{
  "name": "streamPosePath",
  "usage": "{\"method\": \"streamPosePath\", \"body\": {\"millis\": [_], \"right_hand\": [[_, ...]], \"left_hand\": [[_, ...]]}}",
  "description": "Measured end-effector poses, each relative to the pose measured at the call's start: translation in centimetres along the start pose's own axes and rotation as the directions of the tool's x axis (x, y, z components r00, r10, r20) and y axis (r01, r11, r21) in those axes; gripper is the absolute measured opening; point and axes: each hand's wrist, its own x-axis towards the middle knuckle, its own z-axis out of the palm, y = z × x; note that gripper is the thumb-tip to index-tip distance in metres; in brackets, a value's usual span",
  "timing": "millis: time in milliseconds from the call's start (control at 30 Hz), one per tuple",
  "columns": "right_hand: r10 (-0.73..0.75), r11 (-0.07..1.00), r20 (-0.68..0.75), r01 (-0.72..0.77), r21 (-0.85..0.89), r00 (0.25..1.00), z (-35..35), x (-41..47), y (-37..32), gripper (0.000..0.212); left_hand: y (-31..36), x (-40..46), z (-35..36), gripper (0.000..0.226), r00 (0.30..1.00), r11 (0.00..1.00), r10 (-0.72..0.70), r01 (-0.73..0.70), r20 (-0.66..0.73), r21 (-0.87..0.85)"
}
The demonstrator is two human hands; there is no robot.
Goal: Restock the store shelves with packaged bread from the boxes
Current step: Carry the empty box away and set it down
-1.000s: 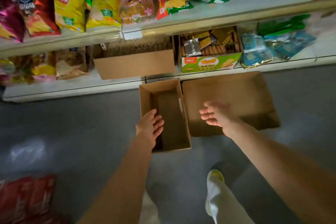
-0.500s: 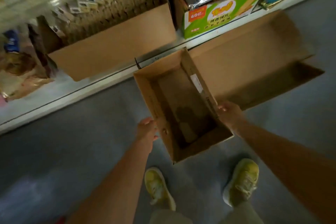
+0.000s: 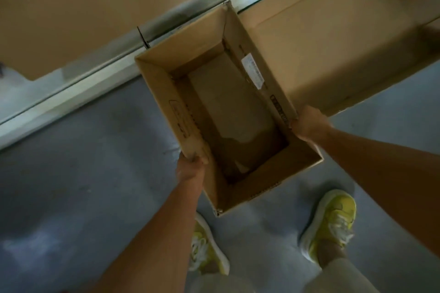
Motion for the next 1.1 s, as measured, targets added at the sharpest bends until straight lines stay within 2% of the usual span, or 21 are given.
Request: {"method": "streamPosePath", "body": {"millis": [67,200,300,500,667,767,1000,1100], "right_hand": [[-0.007,1.0,0.0,0.007,-0.005,1.0,-0.6,-0.9,-0.2,0.007],[-0.037,0.999,0.029,0.037,-0.013,0.999,-2.9,-4.2,-0.7,0.002],[-0.043,0.999,0.054,0.044,-0.017,0.998,-5.4,-7.2,-0.6,0.006],[-0.06,0.998,0.087,0.059,0.009,0.994,-12.1,-11.9,1.4,0.014],[-0.043,0.994,0.05,0.038,0.101,0.998,-18.1,-13.4,5.4,0.023],[0.013,0.986,0.042,-0.02,0.165,0.999,-21.7,-13.3,8.0,0.017],[0.093,0.964,-0.002,-0.09,0.251,0.996,-28.2,-12.1,12.4,0.011],[0.172,0.922,-0.004,-0.16,0.353,0.985,-29.1,-11.3,14.0,0.011]], "left_hand": [[0.6,-0.6,-1.0,0.032,1.0,1.0,0.013,-0.013,-0.002,0.001],[2.1,-3.8,-4.2,0.044,1.0,0.997,0.023,-0.023,0.001,0.075],[3.1,-7.2,-6.8,0.046,0.999,0.995,0.04,-0.04,-0.003,0.092],[6.1,-13.9,-9.4,0.035,0.996,0.987,0.092,-0.093,0.017,0.128],[9.2,-14.5,-7.1,0.04,0.981,0.97,0.179,-0.188,0.07,0.157],[14.5,-18.2,-5.3,0.048,0.96,0.945,0.249,-0.271,0.131,0.184],[25.6,-24.5,-0.4,0.04,0.882,0.892,0.389,-0.433,0.265,0.131],[28.0,-25.8,1.7,0.046,0.865,0.906,0.355,-0.412,0.355,0.097]]}}
